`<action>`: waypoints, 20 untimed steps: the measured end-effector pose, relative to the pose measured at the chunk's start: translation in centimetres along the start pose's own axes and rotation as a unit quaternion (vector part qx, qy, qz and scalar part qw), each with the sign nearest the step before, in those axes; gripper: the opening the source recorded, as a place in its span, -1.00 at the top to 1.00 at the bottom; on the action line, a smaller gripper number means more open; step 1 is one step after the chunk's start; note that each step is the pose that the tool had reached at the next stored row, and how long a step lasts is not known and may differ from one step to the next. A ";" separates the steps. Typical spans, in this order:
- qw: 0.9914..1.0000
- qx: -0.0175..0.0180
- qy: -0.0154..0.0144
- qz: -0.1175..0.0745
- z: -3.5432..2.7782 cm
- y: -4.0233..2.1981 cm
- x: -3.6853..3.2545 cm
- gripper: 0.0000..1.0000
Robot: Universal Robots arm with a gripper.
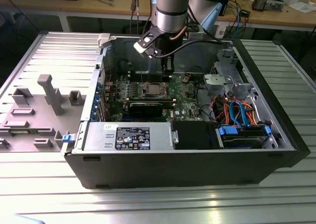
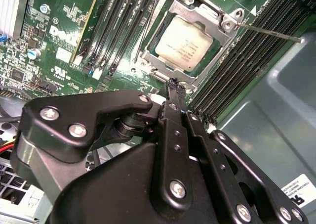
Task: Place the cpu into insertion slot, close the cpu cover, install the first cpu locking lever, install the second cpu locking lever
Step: 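Close the cpu cover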
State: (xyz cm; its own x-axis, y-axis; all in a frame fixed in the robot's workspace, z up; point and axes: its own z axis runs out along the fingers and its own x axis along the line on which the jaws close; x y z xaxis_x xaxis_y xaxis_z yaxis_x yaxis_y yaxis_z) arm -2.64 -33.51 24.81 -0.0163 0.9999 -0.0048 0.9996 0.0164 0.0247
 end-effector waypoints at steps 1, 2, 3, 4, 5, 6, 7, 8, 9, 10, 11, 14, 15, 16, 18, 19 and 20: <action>1.000 0.000 0.000 0.000 0.01 -0.12 0.00 0.79; 1.000 0.000 0.000 0.000 0.02 -0.20 0.00 0.79; 1.000 0.000 0.000 0.000 0.03 -0.31 0.00 0.79; 1.000 0.000 0.000 0.000 0.06 -0.46 0.01 0.79; 1.000 0.000 0.000 -0.001 0.13 -0.62 0.02 0.79; 1.000 0.000 0.000 -0.001 0.18 -0.83 0.02 0.79; 1.000 0.000 0.000 -0.001 0.25 -1.06 0.02 0.79; 1.000 0.000 0.000 -0.002 0.36 -1.40 0.02 0.79; 1.000 0.000 0.000 -0.002 0.44 -1.63 0.02 0.79; 1.000 0.000 0.000 -0.002 0.58 -2.03 0.02 0.79; 1.000 0.000 0.000 -0.003 0.79 -2.51 0.03 0.79; 1.000 0.000 0.000 -0.004 1.26 -3.41 0.05 0.79; 1.000 0.000 0.001 -0.004 1.38 -3.67 0.05 0.79; 1.000 0.000 0.001 -0.004 1.49 -3.94 0.05 0.79; 1.000 0.000 0.001 -0.004 1.73 -4.40 0.06 0.79; 1.000 0.001 0.001 -0.004 1.96 -4.64 0.06 0.79; 1.000 0.001 0.001 -0.005 2.17 -4.81 0.07 0.79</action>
State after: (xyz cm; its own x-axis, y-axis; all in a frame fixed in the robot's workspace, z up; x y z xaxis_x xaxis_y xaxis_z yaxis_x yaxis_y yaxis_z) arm -7.40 -33.53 22.52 -0.0255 0.9997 -0.0040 0.9994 0.0256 0.0235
